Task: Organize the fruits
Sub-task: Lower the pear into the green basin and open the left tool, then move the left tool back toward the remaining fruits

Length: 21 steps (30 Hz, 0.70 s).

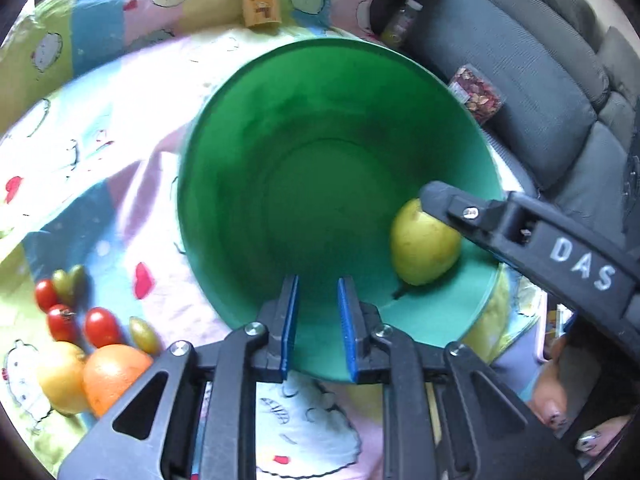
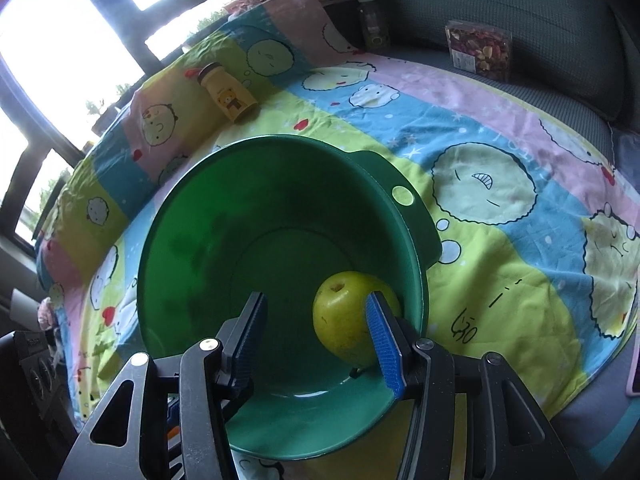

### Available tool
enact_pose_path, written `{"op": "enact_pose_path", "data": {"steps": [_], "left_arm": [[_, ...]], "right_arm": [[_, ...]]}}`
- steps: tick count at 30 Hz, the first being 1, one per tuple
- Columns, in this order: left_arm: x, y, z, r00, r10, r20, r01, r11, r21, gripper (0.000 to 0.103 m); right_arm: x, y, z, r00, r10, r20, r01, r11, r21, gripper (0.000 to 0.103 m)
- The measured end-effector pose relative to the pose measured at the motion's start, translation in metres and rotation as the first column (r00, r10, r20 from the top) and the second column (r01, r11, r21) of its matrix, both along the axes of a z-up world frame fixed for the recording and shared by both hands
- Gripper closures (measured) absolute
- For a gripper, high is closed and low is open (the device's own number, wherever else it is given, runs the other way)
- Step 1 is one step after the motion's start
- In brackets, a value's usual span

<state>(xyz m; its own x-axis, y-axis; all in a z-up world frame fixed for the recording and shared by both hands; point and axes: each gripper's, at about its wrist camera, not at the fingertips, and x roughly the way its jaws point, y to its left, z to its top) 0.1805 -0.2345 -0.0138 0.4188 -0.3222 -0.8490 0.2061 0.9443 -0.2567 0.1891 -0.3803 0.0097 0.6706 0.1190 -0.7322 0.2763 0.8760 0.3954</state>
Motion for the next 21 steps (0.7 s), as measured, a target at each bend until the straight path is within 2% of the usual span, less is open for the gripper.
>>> {"op": "enact_pose_path", "data": {"steps": [4,10,15,19,21], "left_arm": [[-0.002,0.003,0.000,1.000,0.000,-0.012,-0.001,1.000,-0.030,0.085],[-0.006,-0.001,0.002,1.000,0.010,-0.010,-0.009,0.999,0.045,0.087],[-0.005,0.005,0.012,1.000,0.030,0.007,-0.030,0.999,0.043,0.087],[-0.004,0.013,0.021,0.999,0.014,0.036,-0.013,1.000,-0.024,0.087],[-0.011,0.019,0.031,0.996,0.017,0.082,-0.010,0.996,-0.083,0.086]], "right_arm": [[-0.004,0.000,0.000,1.000,-0.002,0.004,0.002,1.000,-0.002,0.051],[-0.008,0.001,0.000,1.000,0.000,0.001,0.000,1.000,-0.011,0.051],[-0.009,-0.001,0.000,1.000,-0.005,-0.009,0.005,1.000,-0.015,0.051],[-0.008,0.001,0.000,1.000,-0.003,-0.011,0.002,1.000,-0.025,0.050],[-0.008,0.003,0.002,1.000,0.014,0.006,-0.014,1.000,-0.013,0.050]]}}
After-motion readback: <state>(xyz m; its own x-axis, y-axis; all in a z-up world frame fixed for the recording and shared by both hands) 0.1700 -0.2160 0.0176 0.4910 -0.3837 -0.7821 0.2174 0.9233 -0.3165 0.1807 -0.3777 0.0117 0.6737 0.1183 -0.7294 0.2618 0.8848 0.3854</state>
